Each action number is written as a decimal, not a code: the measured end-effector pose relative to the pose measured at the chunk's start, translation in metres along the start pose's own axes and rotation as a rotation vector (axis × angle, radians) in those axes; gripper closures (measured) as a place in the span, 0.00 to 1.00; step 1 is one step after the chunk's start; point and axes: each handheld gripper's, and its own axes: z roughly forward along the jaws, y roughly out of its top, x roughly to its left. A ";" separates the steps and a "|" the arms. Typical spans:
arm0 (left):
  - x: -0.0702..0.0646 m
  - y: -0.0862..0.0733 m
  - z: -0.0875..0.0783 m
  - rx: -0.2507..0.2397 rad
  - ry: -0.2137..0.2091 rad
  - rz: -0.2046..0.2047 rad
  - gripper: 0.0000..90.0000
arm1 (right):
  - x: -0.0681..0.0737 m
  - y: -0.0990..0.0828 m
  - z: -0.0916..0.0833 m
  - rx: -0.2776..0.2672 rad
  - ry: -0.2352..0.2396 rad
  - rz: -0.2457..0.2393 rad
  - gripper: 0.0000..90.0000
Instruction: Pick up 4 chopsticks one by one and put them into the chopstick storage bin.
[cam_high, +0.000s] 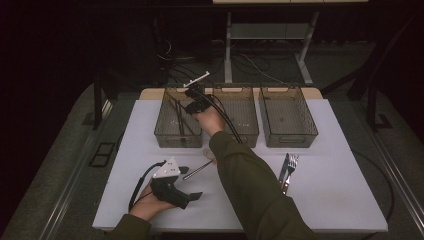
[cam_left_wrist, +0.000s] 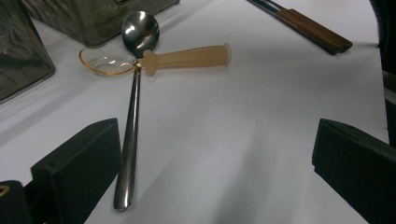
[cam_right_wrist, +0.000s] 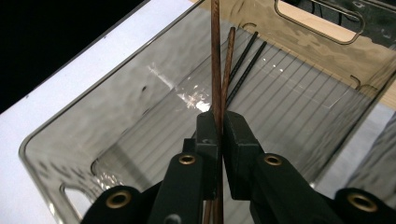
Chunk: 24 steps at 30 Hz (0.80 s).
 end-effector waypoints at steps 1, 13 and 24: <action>0.000 0.000 0.000 0.000 0.000 0.000 0.01 | 0.001 0.001 0.002 -0.003 -0.001 0.007 0.92; 0.000 0.000 0.000 0.004 0.000 0.003 0.01 | -0.006 0.001 -0.017 -0.055 0.014 0.004 0.63; 0.000 0.000 0.000 0.004 0.000 0.008 0.01 | -0.005 -0.016 -0.041 -0.102 0.107 -0.046 0.55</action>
